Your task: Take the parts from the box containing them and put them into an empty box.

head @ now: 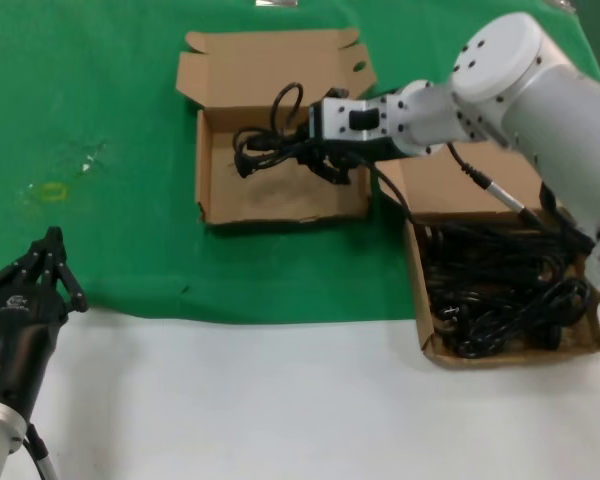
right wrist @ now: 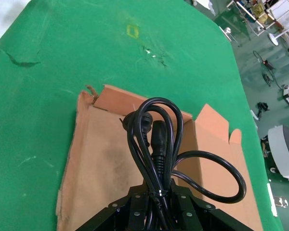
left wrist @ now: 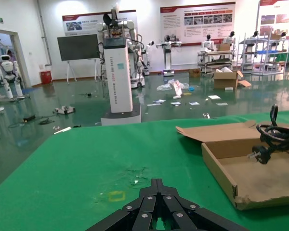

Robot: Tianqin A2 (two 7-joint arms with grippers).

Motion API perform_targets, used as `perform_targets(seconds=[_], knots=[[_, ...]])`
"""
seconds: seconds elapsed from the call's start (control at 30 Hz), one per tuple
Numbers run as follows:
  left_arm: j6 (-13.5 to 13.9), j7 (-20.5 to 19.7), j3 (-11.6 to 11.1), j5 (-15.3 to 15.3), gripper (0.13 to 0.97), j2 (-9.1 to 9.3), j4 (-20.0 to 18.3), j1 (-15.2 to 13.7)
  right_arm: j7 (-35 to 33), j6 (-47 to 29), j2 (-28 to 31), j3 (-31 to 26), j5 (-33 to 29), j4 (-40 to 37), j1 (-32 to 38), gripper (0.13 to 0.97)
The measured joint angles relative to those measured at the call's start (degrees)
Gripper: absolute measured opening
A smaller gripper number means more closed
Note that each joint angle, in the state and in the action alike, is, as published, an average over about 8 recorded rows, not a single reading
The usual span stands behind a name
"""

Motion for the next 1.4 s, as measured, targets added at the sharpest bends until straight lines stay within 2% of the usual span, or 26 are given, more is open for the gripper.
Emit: perform_targets(seconds=[0.27,0.93,1.23,1.4], knots=[[0.0,0.0,0.0,0.0,0.144,0.00,0.0,0.0,-0.4,3.4,0.0,-5.2,5.5,1.9,-1.8,0.218],[0.0,0.0,0.0,0.0,0.144,0.00,0.0,0.0,-4.1,9.3,0.0,-6.0,10.3,3.1,-2.8,0.218],[0.0,0.0,0.0,0.0,0.144,0.00,0.0,0.0,-6.7,10.3,0.0,-6.0,12.9,3.2,-3.2,0.275],[0.0,0.0,0.0,0.0,0.144,0.00,0.0,0.0,-8.2,10.6,0.0,-6.0,14.4,3.1,-3.3,0.353]])
